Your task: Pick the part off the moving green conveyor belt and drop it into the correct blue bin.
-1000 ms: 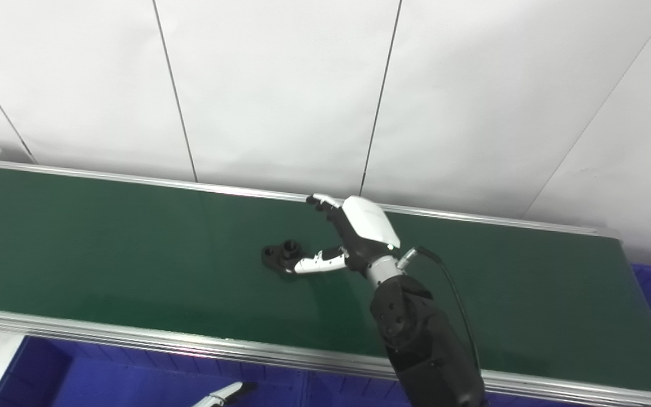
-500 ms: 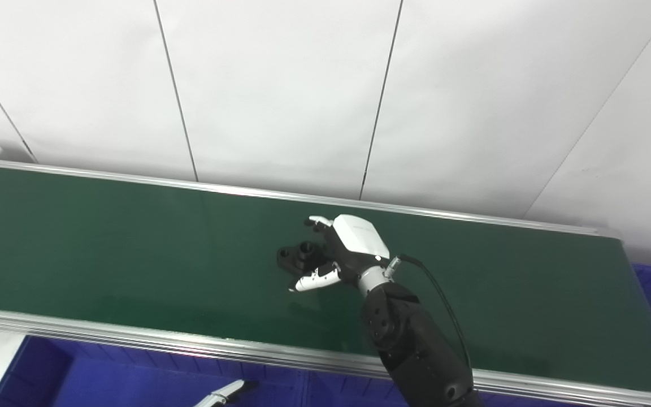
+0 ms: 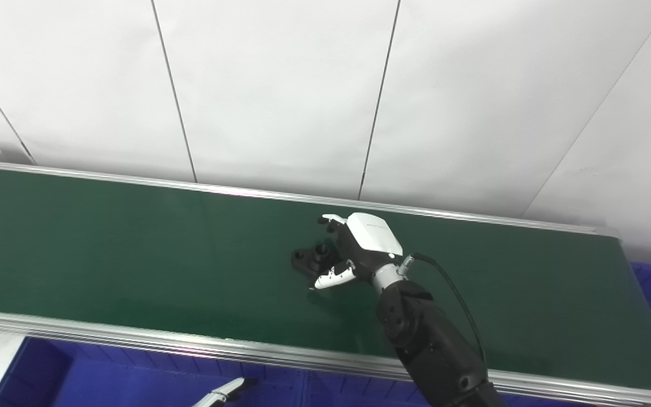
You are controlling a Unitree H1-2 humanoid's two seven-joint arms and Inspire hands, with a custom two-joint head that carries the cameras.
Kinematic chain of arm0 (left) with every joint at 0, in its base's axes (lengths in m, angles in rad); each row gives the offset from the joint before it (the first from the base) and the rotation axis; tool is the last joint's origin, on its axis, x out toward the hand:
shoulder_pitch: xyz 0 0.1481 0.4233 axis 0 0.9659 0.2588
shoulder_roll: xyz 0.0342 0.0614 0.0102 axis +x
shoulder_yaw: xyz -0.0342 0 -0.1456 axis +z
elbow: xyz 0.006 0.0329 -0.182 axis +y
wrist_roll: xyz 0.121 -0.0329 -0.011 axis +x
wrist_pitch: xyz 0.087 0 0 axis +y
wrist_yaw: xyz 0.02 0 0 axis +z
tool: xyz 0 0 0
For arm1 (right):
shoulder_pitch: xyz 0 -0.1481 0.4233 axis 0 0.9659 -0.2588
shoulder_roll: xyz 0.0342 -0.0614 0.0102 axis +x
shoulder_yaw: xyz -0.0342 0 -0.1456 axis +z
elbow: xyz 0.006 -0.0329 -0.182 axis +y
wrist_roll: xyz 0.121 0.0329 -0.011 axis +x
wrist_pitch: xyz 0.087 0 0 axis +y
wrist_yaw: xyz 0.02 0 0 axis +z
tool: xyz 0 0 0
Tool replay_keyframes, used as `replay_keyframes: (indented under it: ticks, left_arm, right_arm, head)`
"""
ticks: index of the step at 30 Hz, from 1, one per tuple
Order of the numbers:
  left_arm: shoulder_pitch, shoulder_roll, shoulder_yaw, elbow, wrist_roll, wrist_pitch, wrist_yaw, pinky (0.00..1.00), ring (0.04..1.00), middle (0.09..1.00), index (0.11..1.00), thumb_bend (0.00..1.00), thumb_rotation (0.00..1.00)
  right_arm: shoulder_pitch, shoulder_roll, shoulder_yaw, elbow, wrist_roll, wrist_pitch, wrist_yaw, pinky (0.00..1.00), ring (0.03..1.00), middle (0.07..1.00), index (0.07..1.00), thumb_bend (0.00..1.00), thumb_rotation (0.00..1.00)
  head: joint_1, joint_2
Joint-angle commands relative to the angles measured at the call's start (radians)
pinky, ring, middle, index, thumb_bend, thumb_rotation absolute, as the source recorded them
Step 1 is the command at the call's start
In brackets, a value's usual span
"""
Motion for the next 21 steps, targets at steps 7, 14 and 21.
replay_keyframes:
  ticks: [7,14,21]
  left_arm:
    - [0.007,0.006,0.014,-0.028,0.025,-0.021,0.03,0.76,0.831,0.86,0.847,0.89,0.39]
    - [0.004,0.016,0.007,-0.04,0.033,-0.021,0.03,0.77,0.839,0.871,0.863,0.88,0.39]
    - [0.007,0.026,0.008,-0.057,0.042,-0.021,0.03,0.77,0.843,0.877,0.874,0.87,0.39]
  right_arm:
    - [0.037,-0.016,0.021,0.005,0.041,-0.044,0.02,0.56,0.679,0.728,0.811,0.65,0.13]
    - [0.066,-0.025,0.037,-0.002,0.039,-0.041,0.026,0.53,0.641,0.722,0.798,0.66,0.12]
    - [0.096,-0.036,0.065,-0.01,0.038,-0.052,0.024,0.51,0.624,0.709,0.797,0.68,0.07]
  head:
    - [-0.001,0.014]
    - [-0.002,0.027]
    - [-0.006,0.042]
